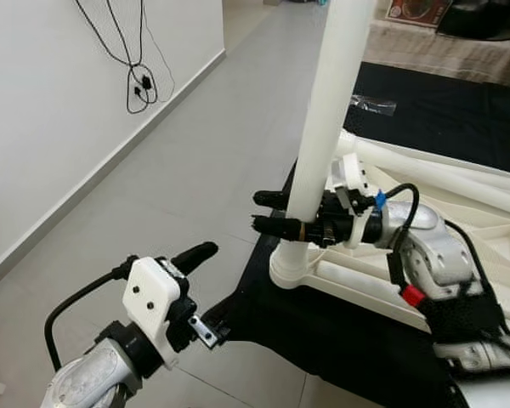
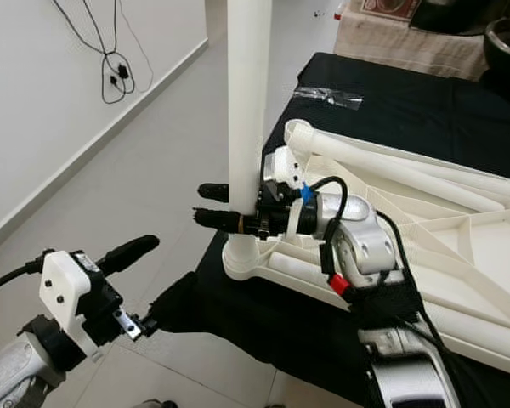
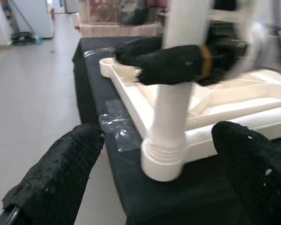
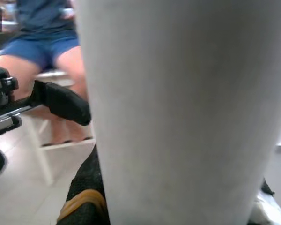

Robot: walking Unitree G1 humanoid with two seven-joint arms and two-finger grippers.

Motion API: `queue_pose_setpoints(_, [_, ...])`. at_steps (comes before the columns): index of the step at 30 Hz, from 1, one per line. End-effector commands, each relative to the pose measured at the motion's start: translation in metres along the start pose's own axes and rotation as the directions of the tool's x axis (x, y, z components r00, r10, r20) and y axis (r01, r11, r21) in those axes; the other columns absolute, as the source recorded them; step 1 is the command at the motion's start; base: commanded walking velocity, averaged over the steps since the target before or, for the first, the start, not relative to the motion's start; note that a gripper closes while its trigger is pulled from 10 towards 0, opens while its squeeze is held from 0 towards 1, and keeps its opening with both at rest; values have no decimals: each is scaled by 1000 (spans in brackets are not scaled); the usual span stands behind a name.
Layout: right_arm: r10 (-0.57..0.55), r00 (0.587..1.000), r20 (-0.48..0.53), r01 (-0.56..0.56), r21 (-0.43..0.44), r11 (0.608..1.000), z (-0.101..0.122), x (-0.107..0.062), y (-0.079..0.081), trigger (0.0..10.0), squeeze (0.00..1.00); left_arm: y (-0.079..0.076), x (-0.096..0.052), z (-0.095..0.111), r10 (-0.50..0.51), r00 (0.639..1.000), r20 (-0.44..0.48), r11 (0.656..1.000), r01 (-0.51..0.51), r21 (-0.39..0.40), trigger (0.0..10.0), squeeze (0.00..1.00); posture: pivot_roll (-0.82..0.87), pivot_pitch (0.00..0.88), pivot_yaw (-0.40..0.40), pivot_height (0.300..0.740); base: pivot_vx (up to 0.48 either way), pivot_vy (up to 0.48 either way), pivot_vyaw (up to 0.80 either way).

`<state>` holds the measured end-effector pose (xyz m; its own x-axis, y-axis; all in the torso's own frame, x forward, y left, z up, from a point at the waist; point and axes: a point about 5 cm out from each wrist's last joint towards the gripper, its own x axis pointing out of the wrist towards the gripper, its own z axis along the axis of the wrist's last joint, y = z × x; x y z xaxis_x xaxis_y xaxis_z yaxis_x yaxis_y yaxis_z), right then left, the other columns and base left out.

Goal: Building children table

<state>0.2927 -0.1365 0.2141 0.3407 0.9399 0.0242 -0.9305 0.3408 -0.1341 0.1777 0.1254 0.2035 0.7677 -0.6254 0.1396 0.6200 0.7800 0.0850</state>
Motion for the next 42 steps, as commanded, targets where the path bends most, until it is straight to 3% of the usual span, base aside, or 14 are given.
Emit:
queue_pose_setpoints(1, [-65, 990, -123, 80, 120, 990, -33, 0, 14, 0, 0, 0, -1, -2, -8, 1000, -20, 1000, 8, 0, 10000, 0, 65, 202, -33, 740, 0, 0, 0])
queue_pose_setpoints(2, [-509, 839, -192, 526, 52, 849, -46, -14, 5, 0, 0, 1, -1, -3, -7, 1000, -19, 1000, 7, -3, 10000, 0, 49, 205, -27, 740, 0, 0, 0])
queue_pose_setpoints(4, [-704, 657, -270, 729, -13, 685, -63, -15, 28, 0, 0, 3, 0, -3, -5, 1000, -14, 1000, 5, -9, 10000, 0, 50, 200, -30, 740, 0, 0, 0])
queue_pose_setpoints(12, [-691, 677, -254, 714, -1, 700, -60, -2, 18, 0, 0, 5, 4, -3, -9, 1000, -1, 1000, 9, 2, 10000, 0, 40, 184, -26, 740, 0, 0, 0])
queue_pose_setpoints(13, [-698, 679, -228, 710, -41, 704, -51, -4, 2, 10000, 0, 6, 4, -3, 3, 1000, 2, 1000, -3, 3, 10000, 0, 38, 179, -33, 740, 0, 0, 0])
queue_pose_setpoints(18, [-647, 751, -133, 650, -30, 760, -31, 2, -6, 10000, 8, 5, 4, -4, 10, 1000, 4, 1000, -10, -8, 10000, 0, 34, 179, -32, 740, 0, 0, 0])
queue_pose_setpoints(19, [-549, 832, -81, 553, 30, 833, -21, 9, -4, 10000, 1000, 4, 5, -4, 8, 1000, 5, 1000, -8, -12, 10000, 0, 33, 192, -31, 740, 0, 0, 0])
queue_pose_setpoints(27, [-69, 996, -60, 69, -2, 998, 2, 4, -6, 10000, 1000, 4, 5, -3, 7, 1000, 2, 1000, -7, -14, 10000, 0, 53, 200, -25, 740, 0, 0, 0])
queue_pose_setpoints(29, [97, 987, -131, -95, 18, 995, 8, 2, -21, 10000, 694, 4, 3, -3, 10, 1000, -4, 1000, -10, -13, 10000, 0, 60, 204, -28, 740, 0, 0, 0])
queue_pose_setpoints(31, [139, 979, -151, -136, 31, 990, 7, 2, -21, 10000, 694, 4, 3, -3, 12, 1000, -5, 1000, -12, -13, 10000, 0, 60, 204, -28, 740, 0, 0, 0])
queue_pose_setpoints(32, [190, 966, -174, -185, 46, 982, 6, 3, -20, 10000, 161, 4, 2, -3, 14, 1000, -7, 1000, -14, -13, 10000, 0, 80, 210, -31, 740, 0, 0, 0])
queue_pose_setpoints(38, [240, 956, -170, -237, 34, 971, 7, 14, -29, 10000, 0, -1, 0, -2, 12, 1000, -11, 1000, -12, -19, 10000, 0, 101, 215, -33, 740, 0, 0, 0])
queue_pose_setpoints(39, [244, 956, -162, -244, 25, 970, 8, 17, -32, 0, 0, -1, -1, -1, 13, 1000, -14, 1000, -13, -19, 10000, 0, 108, 219, -32, 740, 0, 0, 0])
queue_pose_setpoints(42, [265, 954, -143, -263, 33, 964, 11, 16, -32, 0, 0, -2, -3, -1, 16, 1000, -19, 1000, -16, -18, 10000, 0, 112, 220, -32, 740, 0, 0, 0])
